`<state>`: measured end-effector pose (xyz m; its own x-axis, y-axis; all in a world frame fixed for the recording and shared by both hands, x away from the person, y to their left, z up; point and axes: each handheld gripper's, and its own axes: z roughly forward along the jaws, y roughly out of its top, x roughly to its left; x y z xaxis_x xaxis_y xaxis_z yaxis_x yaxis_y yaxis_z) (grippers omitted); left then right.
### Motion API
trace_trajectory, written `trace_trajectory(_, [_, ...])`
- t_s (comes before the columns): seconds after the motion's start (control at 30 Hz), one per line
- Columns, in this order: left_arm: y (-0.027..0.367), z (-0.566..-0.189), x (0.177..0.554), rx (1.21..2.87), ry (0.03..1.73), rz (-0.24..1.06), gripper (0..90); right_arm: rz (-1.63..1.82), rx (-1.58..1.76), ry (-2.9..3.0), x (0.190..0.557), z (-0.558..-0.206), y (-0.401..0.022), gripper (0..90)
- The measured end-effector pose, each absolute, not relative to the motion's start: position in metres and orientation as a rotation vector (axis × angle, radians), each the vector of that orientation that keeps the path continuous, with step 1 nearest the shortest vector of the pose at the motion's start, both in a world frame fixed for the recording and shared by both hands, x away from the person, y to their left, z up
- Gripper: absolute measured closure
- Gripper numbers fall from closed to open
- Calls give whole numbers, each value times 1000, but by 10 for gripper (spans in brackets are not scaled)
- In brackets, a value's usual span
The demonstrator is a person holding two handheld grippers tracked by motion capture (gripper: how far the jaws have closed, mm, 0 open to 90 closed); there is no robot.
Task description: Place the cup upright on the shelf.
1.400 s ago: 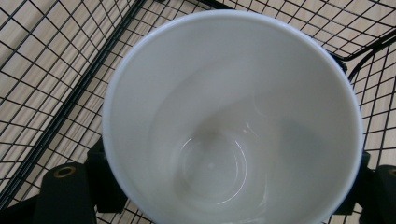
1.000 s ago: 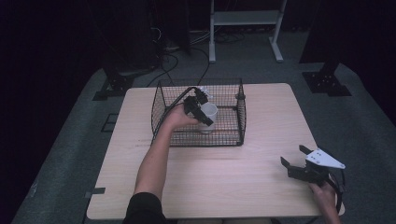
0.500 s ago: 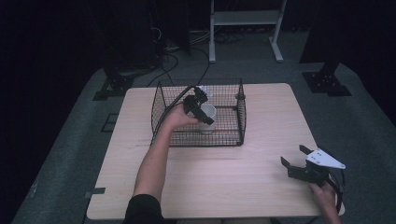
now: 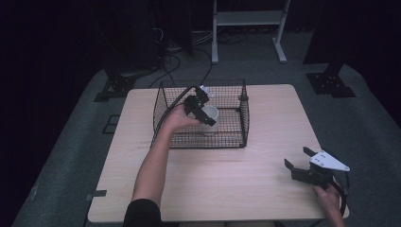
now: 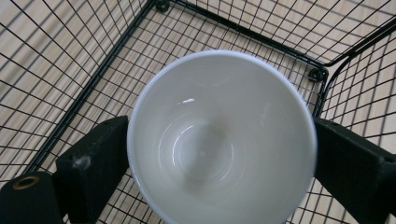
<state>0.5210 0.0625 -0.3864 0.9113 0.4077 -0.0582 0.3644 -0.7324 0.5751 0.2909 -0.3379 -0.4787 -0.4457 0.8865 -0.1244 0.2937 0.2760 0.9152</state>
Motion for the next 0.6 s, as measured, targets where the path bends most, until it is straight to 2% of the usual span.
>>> trace_trajectory(0.6, [72, -361, 497, 2401, 511, 189, 75, 1156, 1065, 1892, 291, -479, -338, 131])
